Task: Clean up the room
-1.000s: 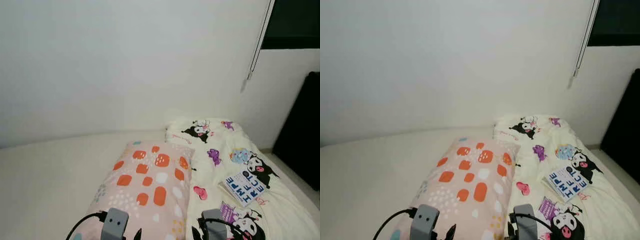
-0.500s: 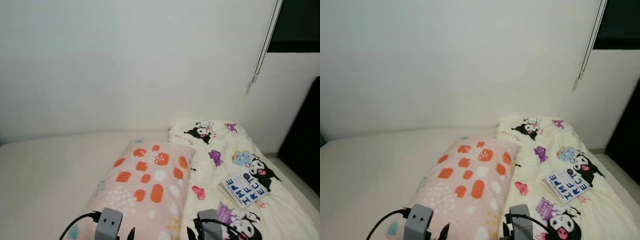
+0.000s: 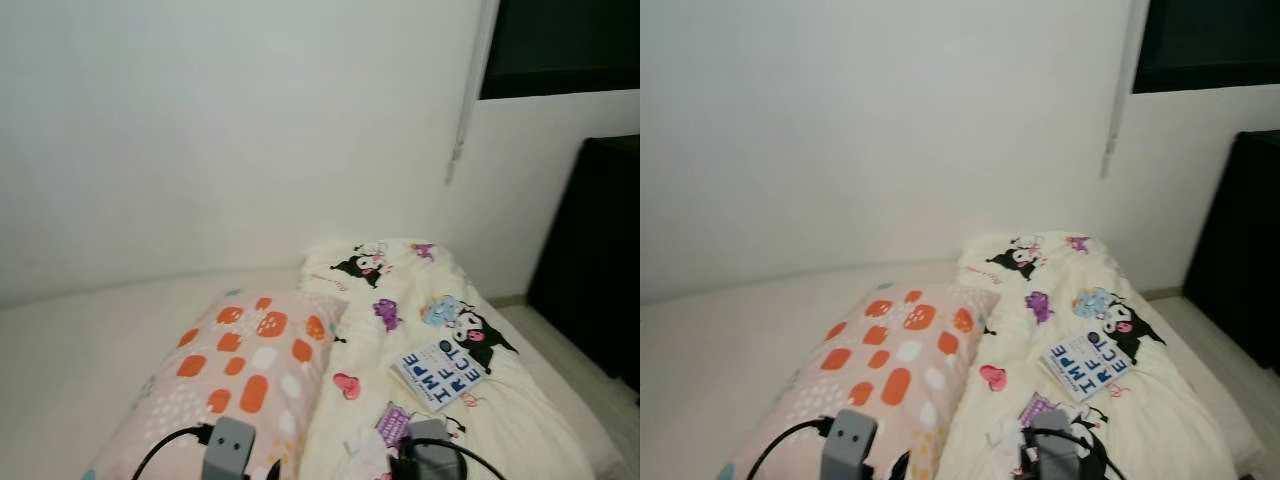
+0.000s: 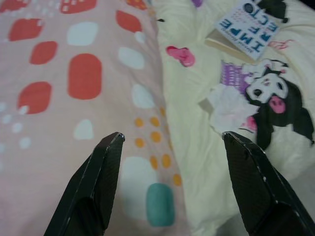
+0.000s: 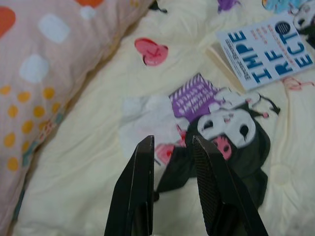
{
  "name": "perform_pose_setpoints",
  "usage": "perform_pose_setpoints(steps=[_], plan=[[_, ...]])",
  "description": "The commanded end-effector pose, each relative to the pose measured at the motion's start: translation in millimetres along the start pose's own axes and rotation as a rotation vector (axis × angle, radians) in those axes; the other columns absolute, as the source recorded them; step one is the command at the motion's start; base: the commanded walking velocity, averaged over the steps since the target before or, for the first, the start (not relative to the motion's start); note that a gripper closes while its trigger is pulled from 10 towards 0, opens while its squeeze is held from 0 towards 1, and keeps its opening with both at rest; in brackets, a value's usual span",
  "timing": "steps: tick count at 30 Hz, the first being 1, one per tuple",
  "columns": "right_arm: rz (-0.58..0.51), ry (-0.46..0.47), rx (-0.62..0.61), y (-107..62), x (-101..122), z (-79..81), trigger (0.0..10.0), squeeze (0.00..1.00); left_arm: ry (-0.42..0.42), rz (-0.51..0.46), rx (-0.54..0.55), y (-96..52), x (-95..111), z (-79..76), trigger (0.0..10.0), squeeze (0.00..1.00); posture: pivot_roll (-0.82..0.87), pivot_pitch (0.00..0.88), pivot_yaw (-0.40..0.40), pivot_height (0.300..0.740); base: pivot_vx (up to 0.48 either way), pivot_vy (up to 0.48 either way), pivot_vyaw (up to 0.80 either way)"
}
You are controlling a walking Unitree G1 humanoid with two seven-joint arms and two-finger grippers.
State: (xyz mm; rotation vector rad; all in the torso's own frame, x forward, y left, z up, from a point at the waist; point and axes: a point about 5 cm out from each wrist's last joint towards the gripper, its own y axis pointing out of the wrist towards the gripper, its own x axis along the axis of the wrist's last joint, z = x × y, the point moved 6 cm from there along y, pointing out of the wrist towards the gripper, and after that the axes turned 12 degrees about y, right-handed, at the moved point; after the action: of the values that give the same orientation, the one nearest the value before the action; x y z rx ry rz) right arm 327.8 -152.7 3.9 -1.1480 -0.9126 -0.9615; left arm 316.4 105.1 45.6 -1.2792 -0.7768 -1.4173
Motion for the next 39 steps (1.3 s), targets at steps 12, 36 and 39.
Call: perform_pose_setpoints(steps=[12,36,39], plan=[[-0.001,0.028,0.02,-0.2,-3,8.1,10.0,0.0,0.031,0.037,0.019,-4.7,-13,2.6,10.0,0.0,0.01,0.13,-0.012,0.74,0.0,0.037,0.0],[-0.06,0.03,-0.021,5.7,17,-3.4,10.0,0.0,-0.021,-0.023,0.025,-9.8,-7,0.6,10.0,0.0,0.0,0.107,-0.025,0.686,0.0,0.0,0.0],[-0.058,0.028,-0.019,6.0,17,-3.3,10.0,0.0,-0.019,-0.026,0.019,-9.2,-6,-0.6,10.0,0.0,0.01,0.107,-0.023,0.676,0.0,0.0,0.0]])
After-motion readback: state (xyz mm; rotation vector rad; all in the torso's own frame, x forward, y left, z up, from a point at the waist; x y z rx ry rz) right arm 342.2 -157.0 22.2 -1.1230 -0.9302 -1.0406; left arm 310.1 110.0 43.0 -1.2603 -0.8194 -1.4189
